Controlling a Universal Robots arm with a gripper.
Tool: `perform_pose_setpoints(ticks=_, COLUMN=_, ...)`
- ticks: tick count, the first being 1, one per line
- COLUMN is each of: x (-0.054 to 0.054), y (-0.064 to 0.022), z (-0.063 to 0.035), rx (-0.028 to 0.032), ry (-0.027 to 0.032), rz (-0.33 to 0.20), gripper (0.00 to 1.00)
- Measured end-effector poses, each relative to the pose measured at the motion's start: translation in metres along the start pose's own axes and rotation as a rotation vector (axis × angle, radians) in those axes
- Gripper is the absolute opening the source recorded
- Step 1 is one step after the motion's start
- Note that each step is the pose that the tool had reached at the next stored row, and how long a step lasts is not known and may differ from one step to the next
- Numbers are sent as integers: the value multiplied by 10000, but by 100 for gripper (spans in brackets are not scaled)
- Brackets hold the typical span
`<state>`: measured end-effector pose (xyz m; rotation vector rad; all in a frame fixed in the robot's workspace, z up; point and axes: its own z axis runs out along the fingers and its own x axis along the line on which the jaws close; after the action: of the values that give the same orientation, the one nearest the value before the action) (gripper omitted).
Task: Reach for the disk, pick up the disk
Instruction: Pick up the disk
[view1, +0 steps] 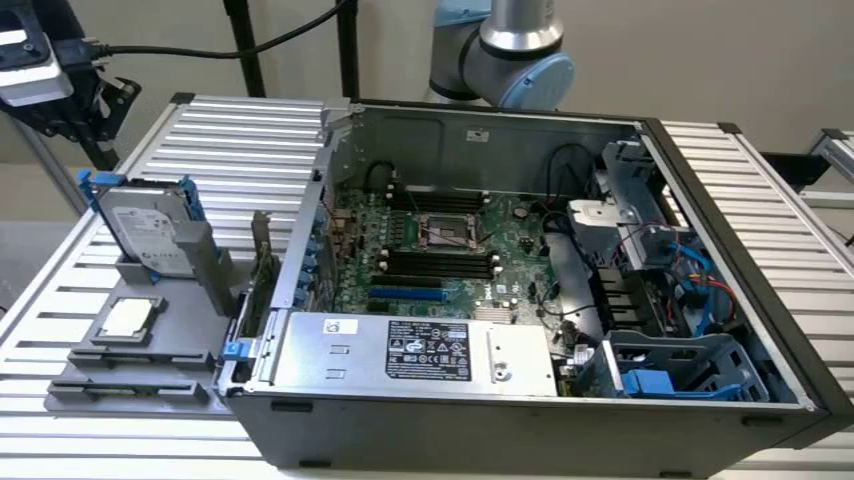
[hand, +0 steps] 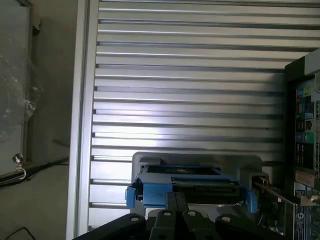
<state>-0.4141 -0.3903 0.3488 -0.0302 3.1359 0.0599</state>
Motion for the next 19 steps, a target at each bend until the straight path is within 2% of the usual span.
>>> perform_pose_setpoints(ticks=3, x=73, y=14, z=0, rx=1, ry=-7, rz=1, gripper=11)
perform_pose_setpoints(ticks=6, x=75, y=40, z=0, rx=6, ry=-5, rz=-32, gripper=11)
perform_pose_setpoints(ticks=19, x=75, y=43, z=1, rx=-7, ry=83, rz=-2361, gripper=11)
